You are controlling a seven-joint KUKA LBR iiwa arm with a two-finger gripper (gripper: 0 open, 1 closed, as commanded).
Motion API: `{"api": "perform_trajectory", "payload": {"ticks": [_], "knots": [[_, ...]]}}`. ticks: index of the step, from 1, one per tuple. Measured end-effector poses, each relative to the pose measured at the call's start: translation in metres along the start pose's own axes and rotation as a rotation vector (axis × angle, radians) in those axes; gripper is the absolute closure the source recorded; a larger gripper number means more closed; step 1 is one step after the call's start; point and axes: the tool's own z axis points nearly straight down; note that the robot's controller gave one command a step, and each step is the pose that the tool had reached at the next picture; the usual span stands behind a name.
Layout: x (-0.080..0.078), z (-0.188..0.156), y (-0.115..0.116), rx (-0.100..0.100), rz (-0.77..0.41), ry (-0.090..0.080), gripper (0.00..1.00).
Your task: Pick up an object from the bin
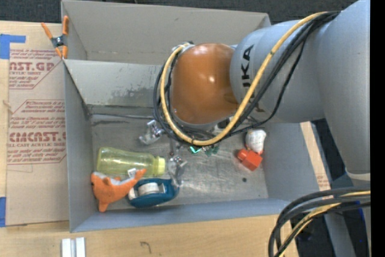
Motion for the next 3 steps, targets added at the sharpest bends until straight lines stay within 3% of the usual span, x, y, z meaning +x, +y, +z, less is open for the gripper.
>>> {"api": "perform_trajectory", "payload": {"ticks": [1, 2, 3], "knots": [[-0.025, 0.054, 0.028, 0.013, -0.037, 0.026, 1.00], [-0.025, 0.054, 0.028, 0.013, -0.037, 0.026, 1.00], [-0.019, -0.020, 0.026, -0.004, -0.253, 0.006, 1.00]]}}
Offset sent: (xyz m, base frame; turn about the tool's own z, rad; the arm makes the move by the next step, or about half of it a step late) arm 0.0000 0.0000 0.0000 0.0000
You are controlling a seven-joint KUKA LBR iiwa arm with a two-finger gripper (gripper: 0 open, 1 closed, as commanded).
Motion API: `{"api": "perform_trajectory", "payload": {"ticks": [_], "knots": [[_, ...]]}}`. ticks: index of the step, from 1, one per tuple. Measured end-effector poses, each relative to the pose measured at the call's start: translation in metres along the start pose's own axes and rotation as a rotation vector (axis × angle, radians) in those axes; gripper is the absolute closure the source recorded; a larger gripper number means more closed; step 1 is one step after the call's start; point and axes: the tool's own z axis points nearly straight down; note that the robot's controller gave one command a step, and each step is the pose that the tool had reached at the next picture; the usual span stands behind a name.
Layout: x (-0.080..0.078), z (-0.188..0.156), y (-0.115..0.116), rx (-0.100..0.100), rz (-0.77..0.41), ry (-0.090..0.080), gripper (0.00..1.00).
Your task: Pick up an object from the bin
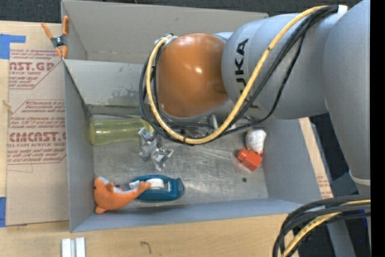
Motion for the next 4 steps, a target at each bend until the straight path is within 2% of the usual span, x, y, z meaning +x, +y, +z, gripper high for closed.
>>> {"api": "perform_trajectory", "payload": {"ticks": [1, 2, 3, 4], "knots": [[0.000, 0.000, 0.000, -0.001, 0.000, 0.000, 0.00], [0.000, 0.000, 0.000, -0.001, -0.001, 0.000, 0.00], [0.007, 0.027, 0.006, 0.003, -0.076, -0.005, 0.00], [0.006, 0.069, 0.029, 0.014, -0.315, 0.006, 1.00]]}}
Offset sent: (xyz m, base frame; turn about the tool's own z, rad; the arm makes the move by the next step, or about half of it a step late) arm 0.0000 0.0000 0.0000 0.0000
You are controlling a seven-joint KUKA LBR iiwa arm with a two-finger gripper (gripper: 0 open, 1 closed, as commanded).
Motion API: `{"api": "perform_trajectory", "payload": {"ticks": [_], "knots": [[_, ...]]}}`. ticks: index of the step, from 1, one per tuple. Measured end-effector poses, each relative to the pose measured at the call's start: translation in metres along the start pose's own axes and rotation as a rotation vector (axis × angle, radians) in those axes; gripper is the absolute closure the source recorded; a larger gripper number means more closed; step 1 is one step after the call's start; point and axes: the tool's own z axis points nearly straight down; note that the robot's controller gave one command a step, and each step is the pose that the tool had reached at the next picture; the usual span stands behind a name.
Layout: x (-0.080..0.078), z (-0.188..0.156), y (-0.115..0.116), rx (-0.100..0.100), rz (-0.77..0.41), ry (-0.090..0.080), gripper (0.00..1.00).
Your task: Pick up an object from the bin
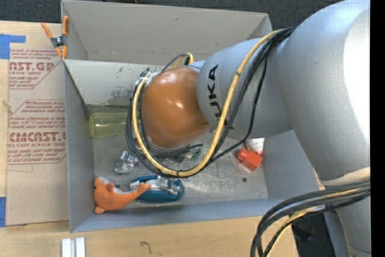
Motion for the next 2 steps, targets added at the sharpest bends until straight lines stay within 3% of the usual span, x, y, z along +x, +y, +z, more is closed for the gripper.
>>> {"api": "perform_trajectory", "payload": {"ticks": [2], "knots": [[0.0027, -0.0023, -0.0017, -0.004, 0.002, -0.005, 1.00]]}}
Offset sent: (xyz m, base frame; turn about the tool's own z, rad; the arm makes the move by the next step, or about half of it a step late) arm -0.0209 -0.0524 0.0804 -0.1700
